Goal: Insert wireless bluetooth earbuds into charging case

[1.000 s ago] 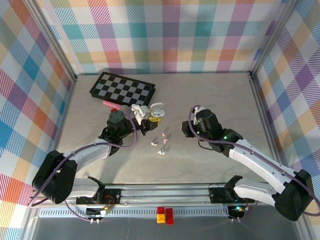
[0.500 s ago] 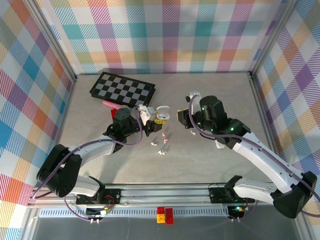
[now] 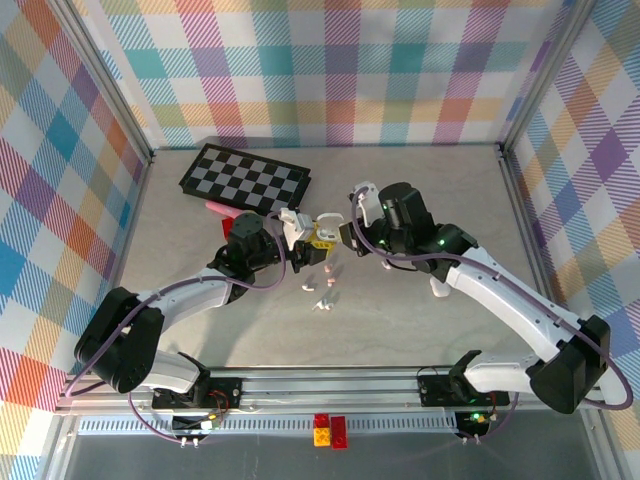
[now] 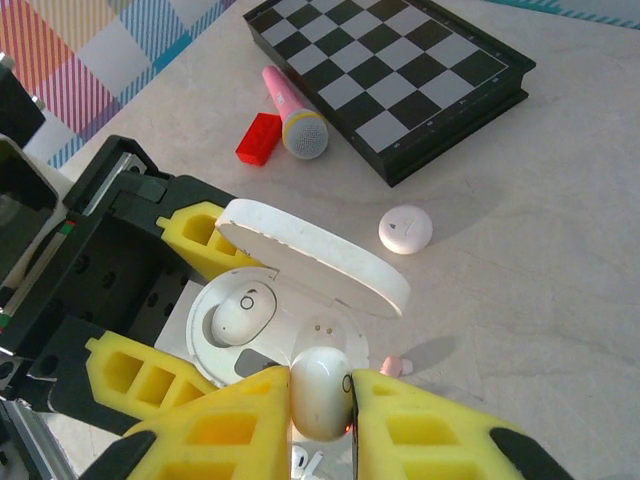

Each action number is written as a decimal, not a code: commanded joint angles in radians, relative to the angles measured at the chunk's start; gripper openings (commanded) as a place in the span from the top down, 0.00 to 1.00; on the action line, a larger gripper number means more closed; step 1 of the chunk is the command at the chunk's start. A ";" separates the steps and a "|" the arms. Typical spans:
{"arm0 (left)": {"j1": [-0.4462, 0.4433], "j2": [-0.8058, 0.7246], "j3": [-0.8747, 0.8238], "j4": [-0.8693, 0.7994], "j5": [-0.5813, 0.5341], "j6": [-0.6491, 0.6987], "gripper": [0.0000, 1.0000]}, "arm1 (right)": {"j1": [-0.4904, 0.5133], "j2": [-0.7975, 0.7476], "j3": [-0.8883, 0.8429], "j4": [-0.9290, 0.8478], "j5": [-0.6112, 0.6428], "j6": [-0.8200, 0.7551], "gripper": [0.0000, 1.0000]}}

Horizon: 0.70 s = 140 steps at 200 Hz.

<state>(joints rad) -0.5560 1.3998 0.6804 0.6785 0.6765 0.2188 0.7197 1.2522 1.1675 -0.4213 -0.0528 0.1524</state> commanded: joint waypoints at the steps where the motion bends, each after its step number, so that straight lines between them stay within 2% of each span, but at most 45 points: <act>1: -0.007 -0.005 0.033 -0.004 0.040 0.012 0.69 | 0.007 0.011 0.035 0.013 -0.027 -0.027 0.80; 79: -0.007 -0.011 0.042 -0.018 0.070 0.017 0.69 | 0.010 0.023 0.010 0.040 -0.015 -0.018 0.80; 140: -0.007 -0.028 0.038 -0.008 0.045 0.015 0.69 | 0.014 0.028 -0.004 0.017 0.010 -0.047 0.80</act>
<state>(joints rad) -0.5560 1.3994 0.6910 0.6540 0.7158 0.2222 0.7246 1.2694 1.1671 -0.4053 -0.0540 0.1371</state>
